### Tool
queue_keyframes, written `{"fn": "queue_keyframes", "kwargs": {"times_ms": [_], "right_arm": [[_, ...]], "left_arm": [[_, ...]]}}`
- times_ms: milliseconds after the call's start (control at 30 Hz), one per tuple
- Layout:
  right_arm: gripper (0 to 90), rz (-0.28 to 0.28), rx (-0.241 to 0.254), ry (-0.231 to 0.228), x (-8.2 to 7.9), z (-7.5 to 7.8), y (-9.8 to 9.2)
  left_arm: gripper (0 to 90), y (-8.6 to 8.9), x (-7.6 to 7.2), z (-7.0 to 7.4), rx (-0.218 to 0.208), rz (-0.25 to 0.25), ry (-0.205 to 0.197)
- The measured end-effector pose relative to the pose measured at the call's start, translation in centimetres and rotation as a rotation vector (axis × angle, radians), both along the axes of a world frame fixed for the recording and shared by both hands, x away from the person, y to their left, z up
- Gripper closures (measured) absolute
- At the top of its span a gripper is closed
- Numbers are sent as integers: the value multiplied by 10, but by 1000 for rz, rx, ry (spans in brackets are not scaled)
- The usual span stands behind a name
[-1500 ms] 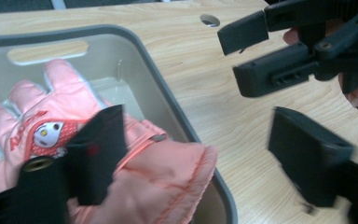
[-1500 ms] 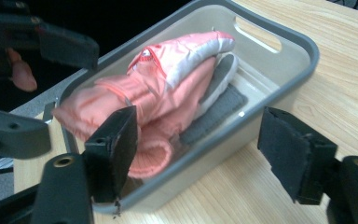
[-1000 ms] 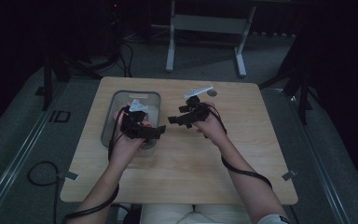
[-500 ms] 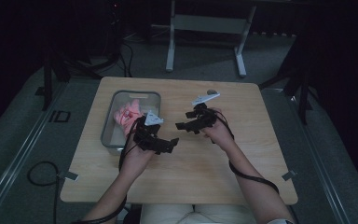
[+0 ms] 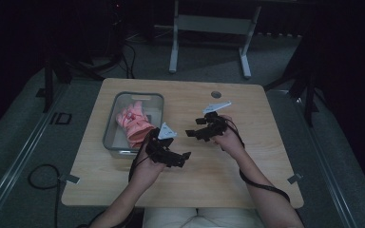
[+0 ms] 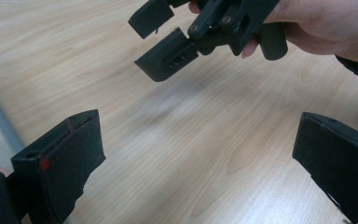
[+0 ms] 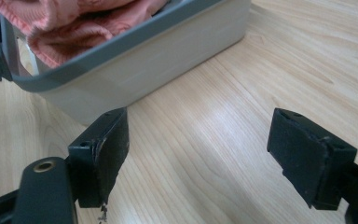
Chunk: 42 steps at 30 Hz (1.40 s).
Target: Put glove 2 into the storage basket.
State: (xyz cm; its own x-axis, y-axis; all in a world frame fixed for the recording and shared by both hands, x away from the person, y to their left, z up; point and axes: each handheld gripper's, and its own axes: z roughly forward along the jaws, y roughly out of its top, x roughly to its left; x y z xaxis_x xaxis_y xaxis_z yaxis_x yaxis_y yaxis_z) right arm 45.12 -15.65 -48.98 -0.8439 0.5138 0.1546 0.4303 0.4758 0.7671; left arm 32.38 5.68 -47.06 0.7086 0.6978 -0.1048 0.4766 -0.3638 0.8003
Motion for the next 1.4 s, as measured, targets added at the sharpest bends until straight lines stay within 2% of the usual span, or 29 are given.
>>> {"fn": "queue_keyframes", "kwargs": {"times_ms": [200, 333, 467, 567, 667, 800, 1067, 1133, 1233, 1400], "right_arm": [[204, -26, -8, 3, 0, -9, -10], [194, -64, -21, 6, 1, -15, -17], [189, -97, -28, 8, 2, -24, -23], [190, -95, -34, 27, 2, -31, -26], [190, -99, -41, 28, 2, -39, -29], [187, -115, -45, 16, 2, -47, -34], [174, -133, -59, 10, 0, -60, -43], [173, -141, -62, -19, -2, -61, -45], [173, -145, -54, -24, -3, -62, -47], [164, -159, -34, -45, -5, -64, -52]], "left_arm": [[12, -8, -1, -16, 6, -28, 19], [12, -9, -1, -26, 3, -52, 15], [12, -7, -1, -39, 16, -50, 24], [12, -6, -2, -47, 21, -58, 17], [12, -7, -4, -55, 28, -73, 26], [12, -8, -8, -64, 47, -73, 41], [12, -10, -13, -77, 74, -96, 29], [12, -11, -14, -81, 80, -103, 34], [11, -12, -17, -85, 99, -112, 27], [11, -13, -19, -88, 105, -128, 25]]}}
